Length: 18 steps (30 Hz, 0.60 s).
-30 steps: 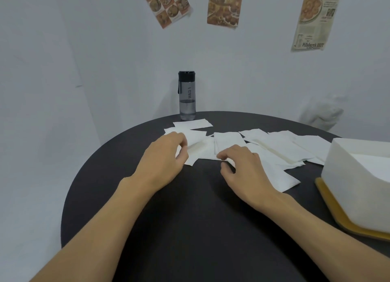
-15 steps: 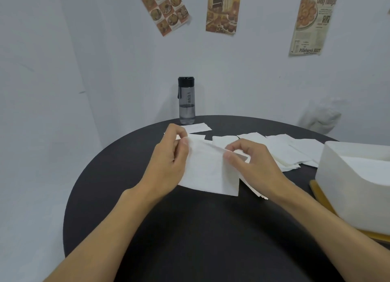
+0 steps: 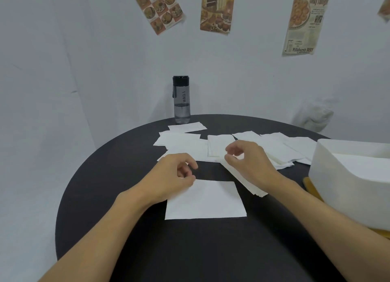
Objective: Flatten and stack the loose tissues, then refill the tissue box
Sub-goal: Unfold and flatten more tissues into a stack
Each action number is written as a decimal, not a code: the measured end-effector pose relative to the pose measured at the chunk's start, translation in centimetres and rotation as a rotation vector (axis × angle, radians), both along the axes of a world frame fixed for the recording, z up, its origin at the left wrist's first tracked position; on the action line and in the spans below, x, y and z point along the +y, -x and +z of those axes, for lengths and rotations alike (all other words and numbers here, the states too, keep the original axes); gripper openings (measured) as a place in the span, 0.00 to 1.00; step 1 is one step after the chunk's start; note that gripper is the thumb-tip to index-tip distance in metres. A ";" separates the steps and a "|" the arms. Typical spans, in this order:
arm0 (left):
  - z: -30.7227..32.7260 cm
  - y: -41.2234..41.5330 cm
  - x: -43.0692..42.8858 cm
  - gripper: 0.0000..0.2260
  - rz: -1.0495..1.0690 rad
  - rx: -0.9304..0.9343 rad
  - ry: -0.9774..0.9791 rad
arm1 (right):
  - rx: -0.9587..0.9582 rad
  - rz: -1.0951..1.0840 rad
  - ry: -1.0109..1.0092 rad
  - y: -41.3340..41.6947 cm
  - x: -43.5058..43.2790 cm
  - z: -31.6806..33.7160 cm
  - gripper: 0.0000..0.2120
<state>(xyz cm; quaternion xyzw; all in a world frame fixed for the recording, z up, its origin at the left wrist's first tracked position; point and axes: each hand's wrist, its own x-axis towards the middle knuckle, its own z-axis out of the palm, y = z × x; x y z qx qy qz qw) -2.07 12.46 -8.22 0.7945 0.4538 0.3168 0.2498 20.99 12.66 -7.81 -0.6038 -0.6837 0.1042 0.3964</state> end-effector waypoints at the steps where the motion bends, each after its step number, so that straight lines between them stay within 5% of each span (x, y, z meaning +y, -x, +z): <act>1: -0.2 0.0 0.1 0.09 -0.014 0.013 0.006 | -0.022 -0.013 0.008 -0.2 0.8 0.0 0.09; 8: -1.1 0.6 0.8 0.08 -0.057 0.061 -0.013 | -0.152 0.041 0.176 -0.1 6.0 -0.6 0.27; 13: -1.3 0.8 1.2 0.08 -0.073 0.058 -0.028 | -0.173 0.042 0.139 -0.3 7.5 -1.6 0.14; 18: -1.4 0.9 1.4 0.08 -0.086 0.065 -0.037 | -0.246 0.039 0.113 -0.3 7.7 -1.4 0.14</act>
